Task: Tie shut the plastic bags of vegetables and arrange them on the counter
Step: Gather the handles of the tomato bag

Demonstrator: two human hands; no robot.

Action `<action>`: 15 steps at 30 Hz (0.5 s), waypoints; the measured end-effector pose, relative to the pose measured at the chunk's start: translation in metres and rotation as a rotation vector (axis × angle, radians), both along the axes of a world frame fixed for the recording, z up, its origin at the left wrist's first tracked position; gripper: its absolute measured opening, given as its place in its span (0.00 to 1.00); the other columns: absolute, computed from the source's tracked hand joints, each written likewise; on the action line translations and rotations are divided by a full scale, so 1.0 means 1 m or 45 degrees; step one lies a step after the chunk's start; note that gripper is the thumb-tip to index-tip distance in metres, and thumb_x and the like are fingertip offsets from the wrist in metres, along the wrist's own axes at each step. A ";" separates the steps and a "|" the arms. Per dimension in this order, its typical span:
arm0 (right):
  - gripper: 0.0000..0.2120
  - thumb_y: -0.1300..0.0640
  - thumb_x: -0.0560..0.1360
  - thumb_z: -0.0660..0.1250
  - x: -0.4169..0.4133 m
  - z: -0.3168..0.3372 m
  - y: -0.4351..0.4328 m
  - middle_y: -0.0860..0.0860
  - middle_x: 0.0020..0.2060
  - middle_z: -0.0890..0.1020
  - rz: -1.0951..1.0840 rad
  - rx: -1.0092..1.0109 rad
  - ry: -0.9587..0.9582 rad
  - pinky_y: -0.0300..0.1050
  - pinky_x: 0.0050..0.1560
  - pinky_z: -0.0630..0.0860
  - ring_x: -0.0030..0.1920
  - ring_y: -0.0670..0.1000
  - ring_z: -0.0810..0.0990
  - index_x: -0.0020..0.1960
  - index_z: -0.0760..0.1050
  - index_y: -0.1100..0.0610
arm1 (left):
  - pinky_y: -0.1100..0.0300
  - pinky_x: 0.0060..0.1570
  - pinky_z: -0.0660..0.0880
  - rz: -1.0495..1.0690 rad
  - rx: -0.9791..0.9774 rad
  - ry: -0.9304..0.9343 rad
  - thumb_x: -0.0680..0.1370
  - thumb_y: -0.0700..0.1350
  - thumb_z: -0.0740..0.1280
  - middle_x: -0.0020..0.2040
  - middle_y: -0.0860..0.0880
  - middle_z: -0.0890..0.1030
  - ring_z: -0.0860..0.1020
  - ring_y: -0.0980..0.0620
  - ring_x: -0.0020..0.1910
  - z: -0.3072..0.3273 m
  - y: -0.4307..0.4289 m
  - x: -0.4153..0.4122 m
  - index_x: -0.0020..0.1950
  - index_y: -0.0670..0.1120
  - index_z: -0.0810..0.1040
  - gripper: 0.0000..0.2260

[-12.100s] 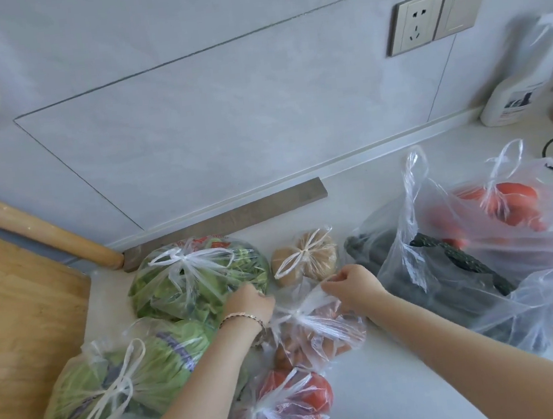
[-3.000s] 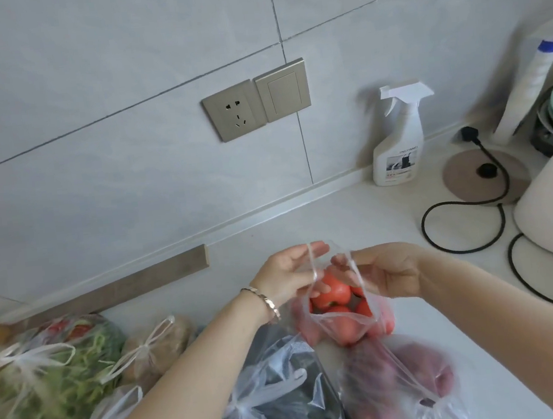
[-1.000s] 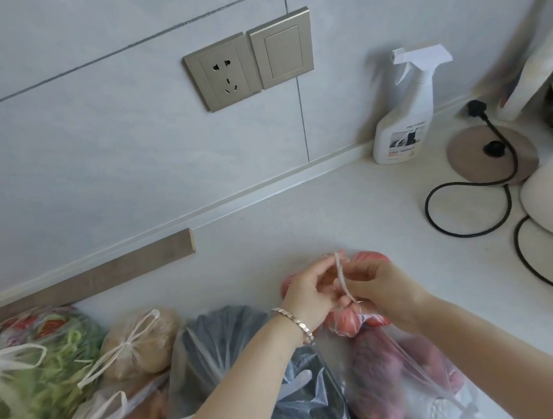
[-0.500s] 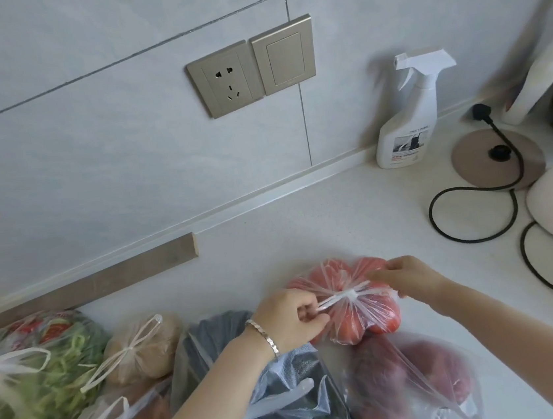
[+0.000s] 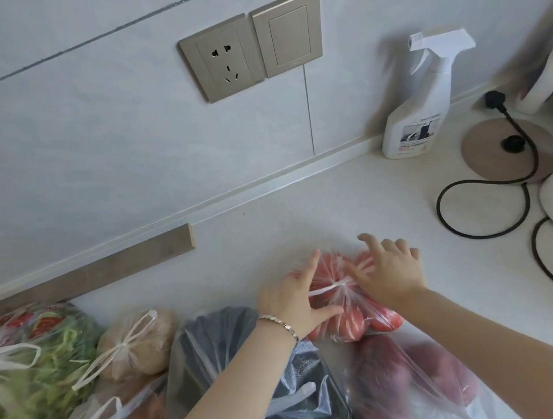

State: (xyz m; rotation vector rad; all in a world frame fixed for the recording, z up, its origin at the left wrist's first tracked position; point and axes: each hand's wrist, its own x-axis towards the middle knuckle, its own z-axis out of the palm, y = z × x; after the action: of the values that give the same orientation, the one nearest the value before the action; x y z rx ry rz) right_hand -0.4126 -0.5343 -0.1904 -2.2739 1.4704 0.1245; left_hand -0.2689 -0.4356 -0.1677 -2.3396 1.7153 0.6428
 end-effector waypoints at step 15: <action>0.28 0.43 0.76 0.59 -0.006 0.029 0.005 0.55 0.66 0.67 0.327 0.125 0.187 0.50 0.65 0.66 0.65 0.56 0.67 0.73 0.57 0.46 | 0.51 0.56 0.73 0.143 0.104 0.023 0.78 0.51 0.60 0.65 0.45 0.70 0.73 0.44 0.60 0.011 -0.011 -0.021 0.70 0.48 0.62 0.22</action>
State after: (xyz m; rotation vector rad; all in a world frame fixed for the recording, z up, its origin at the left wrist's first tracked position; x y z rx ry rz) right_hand -0.4185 -0.5295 -0.1615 -2.4052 1.2032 0.4386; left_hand -0.2900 -0.4463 -0.1566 -2.3936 1.5427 0.7402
